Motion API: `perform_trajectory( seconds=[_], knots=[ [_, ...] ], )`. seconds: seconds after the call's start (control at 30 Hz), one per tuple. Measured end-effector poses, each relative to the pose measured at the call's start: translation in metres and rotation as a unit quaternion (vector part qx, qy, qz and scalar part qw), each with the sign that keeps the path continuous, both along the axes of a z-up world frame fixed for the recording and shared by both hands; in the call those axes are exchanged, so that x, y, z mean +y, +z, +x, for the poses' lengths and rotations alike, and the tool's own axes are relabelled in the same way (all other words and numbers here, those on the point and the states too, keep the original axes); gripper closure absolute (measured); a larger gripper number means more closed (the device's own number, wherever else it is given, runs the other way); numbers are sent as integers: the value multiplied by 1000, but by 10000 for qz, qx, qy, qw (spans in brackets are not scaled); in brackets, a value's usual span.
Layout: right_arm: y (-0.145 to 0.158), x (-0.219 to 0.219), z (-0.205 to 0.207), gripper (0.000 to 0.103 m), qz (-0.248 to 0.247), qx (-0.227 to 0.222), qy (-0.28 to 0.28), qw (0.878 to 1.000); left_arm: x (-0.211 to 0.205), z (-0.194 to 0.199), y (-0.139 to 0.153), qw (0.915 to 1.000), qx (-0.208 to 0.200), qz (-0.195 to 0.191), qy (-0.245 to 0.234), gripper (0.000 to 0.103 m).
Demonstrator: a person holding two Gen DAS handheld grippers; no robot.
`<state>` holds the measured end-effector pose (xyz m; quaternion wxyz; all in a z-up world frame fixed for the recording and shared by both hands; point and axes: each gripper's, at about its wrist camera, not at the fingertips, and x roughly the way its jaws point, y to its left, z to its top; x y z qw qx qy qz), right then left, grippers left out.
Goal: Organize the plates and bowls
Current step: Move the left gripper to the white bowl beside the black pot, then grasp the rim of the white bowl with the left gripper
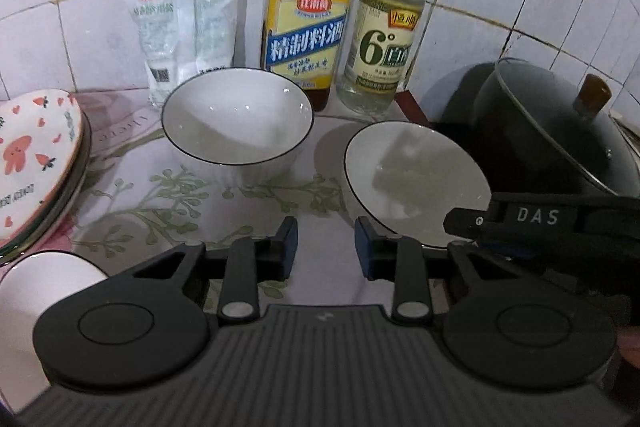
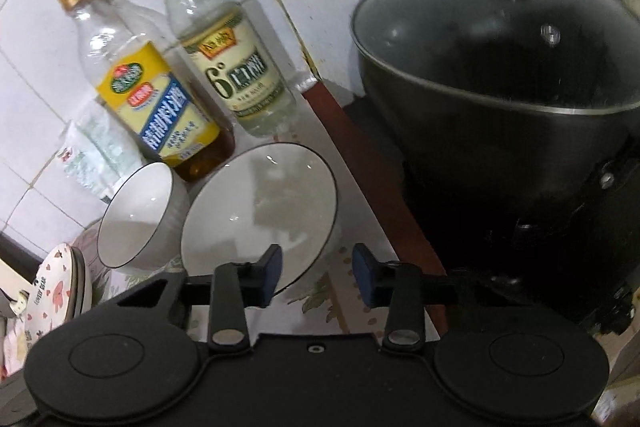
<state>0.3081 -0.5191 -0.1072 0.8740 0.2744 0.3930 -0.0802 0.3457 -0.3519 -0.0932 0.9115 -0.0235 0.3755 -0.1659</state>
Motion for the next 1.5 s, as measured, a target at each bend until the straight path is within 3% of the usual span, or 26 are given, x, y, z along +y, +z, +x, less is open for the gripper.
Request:
perform_trajectory(
  seconds=[0.1, 0.27, 0.47, 0.8, 1.0, 1.1, 1.3, 1.5],
  knots=[
    [-4, -4, 3, 73, 166, 23, 38, 9999, -3, 6, -4, 10000, 69, -1, -30, 79],
    [-5, -6, 7, 74, 219, 133, 26, 9997, -9, 14, -12, 9996, 276, -11, -36, 95],
    [-5, -7, 8, 85, 185, 269, -36, 9995, -9, 8, -16, 9992, 386, -76, -118, 103],
    [12, -3, -16, 85, 95, 483, -92, 9987, 2, -35, 17, 9987, 275, -7, -424, 103],
    [34, 6, -38, 86, 108, 423, 37, 9990, 18, -68, 47, 9963, 209, -285, -779, 103],
    [45, 17, -48, 85, 493, 414, 293, 9975, 24, -87, 65, 9952, 110, -389, -890, 103],
    [40, 48, -51, 89, 1019, 654, 666, 9904, 56, -102, 75, 9967, 86, -545, -592, 103],
    [28, 45, -46, 89, 703, 683, 592, 9934, 90, -99, 71, 9987, -74, -422, -265, 103]
  ],
)
